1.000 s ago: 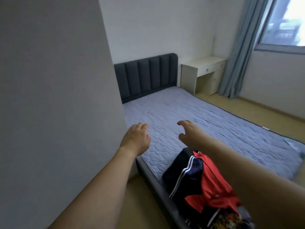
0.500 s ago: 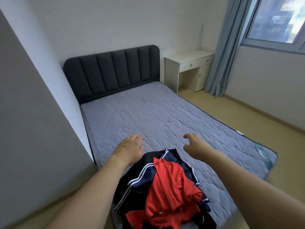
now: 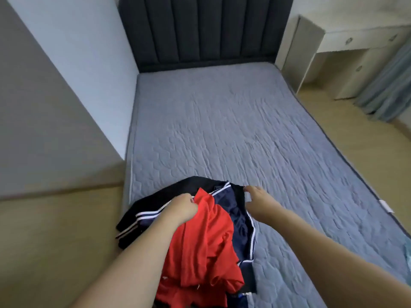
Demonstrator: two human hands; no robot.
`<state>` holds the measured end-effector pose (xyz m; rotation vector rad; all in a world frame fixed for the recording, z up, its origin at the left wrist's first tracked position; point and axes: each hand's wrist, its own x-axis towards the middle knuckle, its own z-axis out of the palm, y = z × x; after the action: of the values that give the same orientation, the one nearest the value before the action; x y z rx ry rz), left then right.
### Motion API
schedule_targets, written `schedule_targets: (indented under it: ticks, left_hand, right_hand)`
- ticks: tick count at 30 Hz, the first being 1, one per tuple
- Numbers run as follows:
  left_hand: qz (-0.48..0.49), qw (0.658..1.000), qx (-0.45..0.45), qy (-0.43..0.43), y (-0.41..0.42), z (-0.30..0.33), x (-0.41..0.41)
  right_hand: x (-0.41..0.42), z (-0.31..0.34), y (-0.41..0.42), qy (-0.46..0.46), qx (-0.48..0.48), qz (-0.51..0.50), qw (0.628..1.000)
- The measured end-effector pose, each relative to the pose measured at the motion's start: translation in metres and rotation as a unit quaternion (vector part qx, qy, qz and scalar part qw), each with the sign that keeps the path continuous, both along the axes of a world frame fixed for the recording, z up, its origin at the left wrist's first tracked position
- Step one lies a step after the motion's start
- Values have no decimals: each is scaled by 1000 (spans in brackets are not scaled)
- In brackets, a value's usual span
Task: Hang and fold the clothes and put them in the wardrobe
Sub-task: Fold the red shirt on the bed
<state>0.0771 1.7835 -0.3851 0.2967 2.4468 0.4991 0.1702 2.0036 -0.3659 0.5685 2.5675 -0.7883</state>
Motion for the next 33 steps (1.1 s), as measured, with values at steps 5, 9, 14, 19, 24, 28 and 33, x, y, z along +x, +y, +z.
schedule_targets:
  ticks: [5, 9, 14, 19, 24, 28, 33]
  left_hand:
    - [135, 985, -81, -76, 4, -98, 31]
    - [225, 958, -122, -133, -5, -182, 62]
    - [301, 932, -182, -91, -4, -262, 106]
    - [370, 927, -23, -52, -9, -256, 107]
    - [499, 833, 233, 56, 17, -139, 82]
    - [433, 844, 308, 69, 48, -8, 58]
    - [364, 853, 373, 21, 120, 126, 73]
  right_hand:
    - [-30, -107, 12, -62, -41, 142, 987]
    - [-41, -191, 0, -83, -115, 98, 985]
    - [-25, -290, -32, -173, -264, -141, 938]
    - [-7, -318, -43, -169, -202, -140, 955]
    - [-13, -229, -32, -127, -356, -250, 892]
    - [-23, -110, 9, -29, -325, -179, 928]
    - [-19, 16, 103, -40, -313, -152, 937]
